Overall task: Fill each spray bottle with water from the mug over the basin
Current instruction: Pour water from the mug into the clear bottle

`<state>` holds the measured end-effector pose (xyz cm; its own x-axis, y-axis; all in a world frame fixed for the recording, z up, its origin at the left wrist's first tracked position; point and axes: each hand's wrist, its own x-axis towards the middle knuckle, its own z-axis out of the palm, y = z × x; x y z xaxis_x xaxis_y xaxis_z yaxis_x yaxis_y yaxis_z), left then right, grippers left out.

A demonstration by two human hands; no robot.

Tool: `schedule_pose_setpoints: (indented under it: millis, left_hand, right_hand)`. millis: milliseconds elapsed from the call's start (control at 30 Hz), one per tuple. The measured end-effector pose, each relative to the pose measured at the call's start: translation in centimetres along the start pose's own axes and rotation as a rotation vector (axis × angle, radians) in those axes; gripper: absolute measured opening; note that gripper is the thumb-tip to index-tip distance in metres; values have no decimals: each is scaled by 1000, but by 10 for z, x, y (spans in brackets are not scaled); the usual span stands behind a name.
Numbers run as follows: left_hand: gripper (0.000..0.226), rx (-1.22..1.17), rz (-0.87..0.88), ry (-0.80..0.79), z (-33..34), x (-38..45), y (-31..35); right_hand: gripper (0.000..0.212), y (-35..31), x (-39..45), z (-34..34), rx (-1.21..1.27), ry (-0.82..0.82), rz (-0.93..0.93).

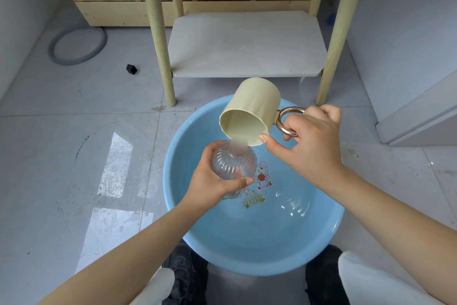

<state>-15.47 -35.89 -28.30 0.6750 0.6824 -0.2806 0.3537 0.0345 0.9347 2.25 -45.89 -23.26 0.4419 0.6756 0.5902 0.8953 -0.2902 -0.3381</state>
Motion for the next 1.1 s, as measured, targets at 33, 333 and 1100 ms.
schedule_pose_setpoints:
  millis: [33,333,1100]
  left_hand:
    - [82,-1,0,-1,0,0,0]
    - [79,-7,-2,-2,0,0,0]
    - [79,-27,6,20,1,-2,2]
  right_hand:
    - [45,0,0,0,-4,1,-3]
    - [47,2,1,0,-25,62,-82]
    - [47,0,9,1,-81,178,-258]
